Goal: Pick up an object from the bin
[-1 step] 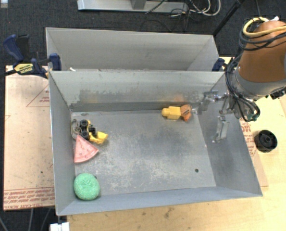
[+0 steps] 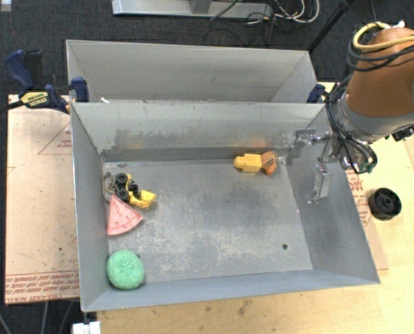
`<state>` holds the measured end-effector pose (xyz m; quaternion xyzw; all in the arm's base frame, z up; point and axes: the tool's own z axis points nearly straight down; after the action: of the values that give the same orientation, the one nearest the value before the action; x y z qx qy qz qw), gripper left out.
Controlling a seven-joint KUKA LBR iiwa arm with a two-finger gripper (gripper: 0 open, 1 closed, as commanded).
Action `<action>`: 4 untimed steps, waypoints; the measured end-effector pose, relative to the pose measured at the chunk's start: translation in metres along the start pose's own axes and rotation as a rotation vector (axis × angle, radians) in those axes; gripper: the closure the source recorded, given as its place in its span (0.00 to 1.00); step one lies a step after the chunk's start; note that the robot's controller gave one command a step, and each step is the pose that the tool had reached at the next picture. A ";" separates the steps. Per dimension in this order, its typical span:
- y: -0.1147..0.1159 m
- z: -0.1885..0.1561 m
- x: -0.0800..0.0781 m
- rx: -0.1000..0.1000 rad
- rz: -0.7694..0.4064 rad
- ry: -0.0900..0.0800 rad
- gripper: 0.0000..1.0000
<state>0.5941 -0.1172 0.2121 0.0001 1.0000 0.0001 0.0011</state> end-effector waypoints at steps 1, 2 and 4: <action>0.018 0.042 -0.017 0.000 0.107 -0.005 0.00; 0.069 0.055 -0.039 -0.002 0.175 -0.001 0.00; 0.054 0.137 -0.059 -0.002 0.400 -0.008 0.00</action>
Offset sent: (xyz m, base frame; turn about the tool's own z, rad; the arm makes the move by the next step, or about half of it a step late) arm 0.0382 0.0657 -0.0541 0.1797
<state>0.6534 -0.0630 0.0749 0.1990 0.9800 0.0013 0.0049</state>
